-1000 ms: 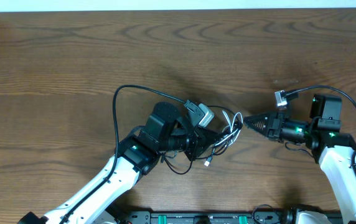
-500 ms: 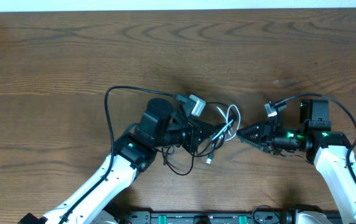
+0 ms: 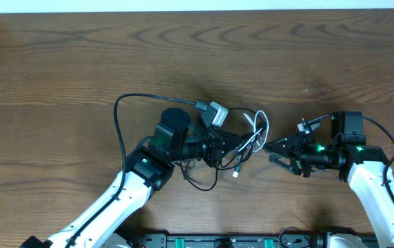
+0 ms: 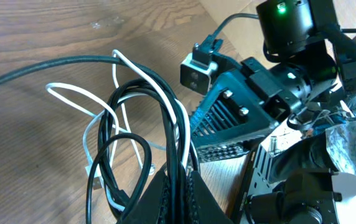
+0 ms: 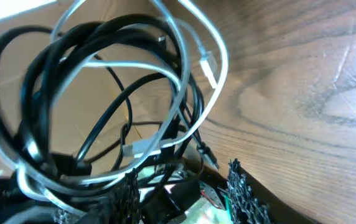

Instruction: Untangle cables

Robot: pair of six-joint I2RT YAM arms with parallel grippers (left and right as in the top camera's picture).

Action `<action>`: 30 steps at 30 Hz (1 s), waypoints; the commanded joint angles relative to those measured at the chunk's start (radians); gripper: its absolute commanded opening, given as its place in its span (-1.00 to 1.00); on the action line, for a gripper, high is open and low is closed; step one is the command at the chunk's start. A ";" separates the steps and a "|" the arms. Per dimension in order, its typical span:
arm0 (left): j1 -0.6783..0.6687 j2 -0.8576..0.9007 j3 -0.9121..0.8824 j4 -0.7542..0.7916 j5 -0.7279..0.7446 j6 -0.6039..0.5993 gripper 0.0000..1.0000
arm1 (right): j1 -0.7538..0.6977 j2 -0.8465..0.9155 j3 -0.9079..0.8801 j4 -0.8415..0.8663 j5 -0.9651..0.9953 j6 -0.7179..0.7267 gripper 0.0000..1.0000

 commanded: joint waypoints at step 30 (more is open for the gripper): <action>-0.006 -0.005 0.008 0.079 0.133 -0.010 -0.85 | 0.126 -0.012 0.005 0.120 0.149 0.310 -0.24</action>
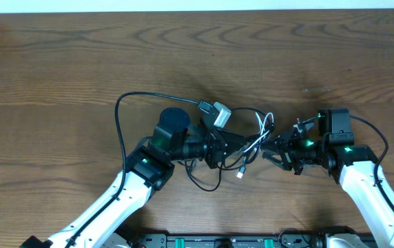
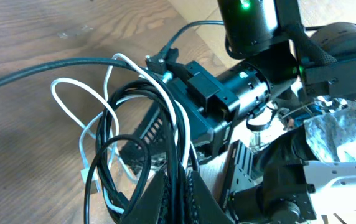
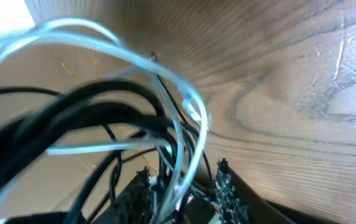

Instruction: Untangle cables

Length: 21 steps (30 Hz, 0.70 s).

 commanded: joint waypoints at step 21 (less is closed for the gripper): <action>-0.004 -0.005 0.008 0.011 0.041 -0.008 -0.85 | 0.006 -0.012 0.005 0.052 -0.039 0.035 -0.48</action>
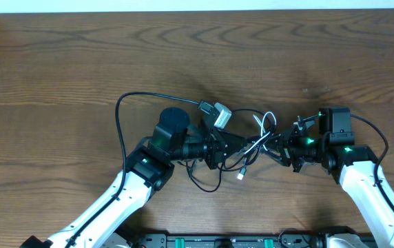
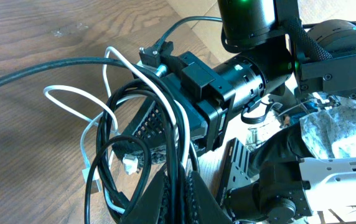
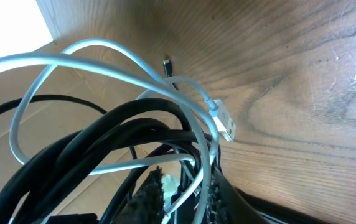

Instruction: Untangle cables

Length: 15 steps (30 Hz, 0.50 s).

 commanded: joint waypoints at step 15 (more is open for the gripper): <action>-0.004 -0.005 0.007 -0.045 -0.003 0.022 -0.85 | 0.005 -0.012 0.005 0.011 -0.060 -0.007 -0.41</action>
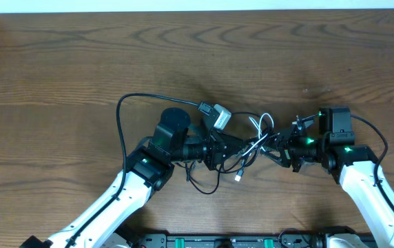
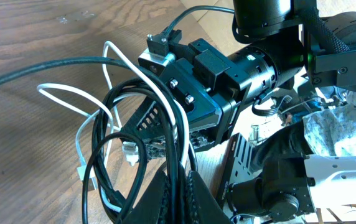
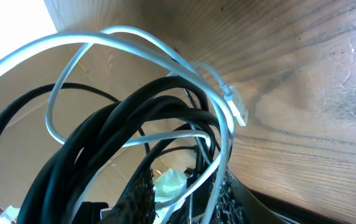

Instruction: Untangle cables

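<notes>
A tangle of black cables and a thin white cable hangs between the two grippers at mid-table. My left gripper is shut on several black strands of the bundle. Facing it from the right, my right gripper stands open, with white cable and black strands passing between its fingers. In the overhead view the left gripper and the right gripper are almost tip to tip. One white plug dangles free.
A long black lead loops out to the left and ends at a grey-white adapter block beside the left wrist. Bare wooden table lies all around. The arm bases sit at the near edge.
The right gripper's fingers stand slightly wider apart around the strands. The bundle has shifted a little in both wrist views. Both arms stay in much the same place.
At first the right gripper was open a short way right of the bundle held in the shut left gripper. It then stood closer, with the loops between narrower fingers. Now both grippers sit tip to tip with the tangle between them.
</notes>
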Robot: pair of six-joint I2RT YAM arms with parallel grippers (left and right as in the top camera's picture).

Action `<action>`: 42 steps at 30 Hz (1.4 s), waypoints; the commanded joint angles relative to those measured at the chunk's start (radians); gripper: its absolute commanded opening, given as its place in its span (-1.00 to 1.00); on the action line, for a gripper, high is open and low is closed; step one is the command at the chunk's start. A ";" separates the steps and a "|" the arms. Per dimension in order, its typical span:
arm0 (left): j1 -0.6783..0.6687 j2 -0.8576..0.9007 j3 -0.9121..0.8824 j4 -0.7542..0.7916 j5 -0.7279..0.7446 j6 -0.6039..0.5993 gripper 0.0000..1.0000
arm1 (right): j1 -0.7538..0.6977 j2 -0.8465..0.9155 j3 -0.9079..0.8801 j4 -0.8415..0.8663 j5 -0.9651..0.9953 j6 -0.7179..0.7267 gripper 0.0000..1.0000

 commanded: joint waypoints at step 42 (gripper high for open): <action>0.153 -0.005 0.007 0.085 -0.119 -0.187 -0.85 | 0.032 -0.013 0.005 -0.110 -0.029 -0.499 -0.98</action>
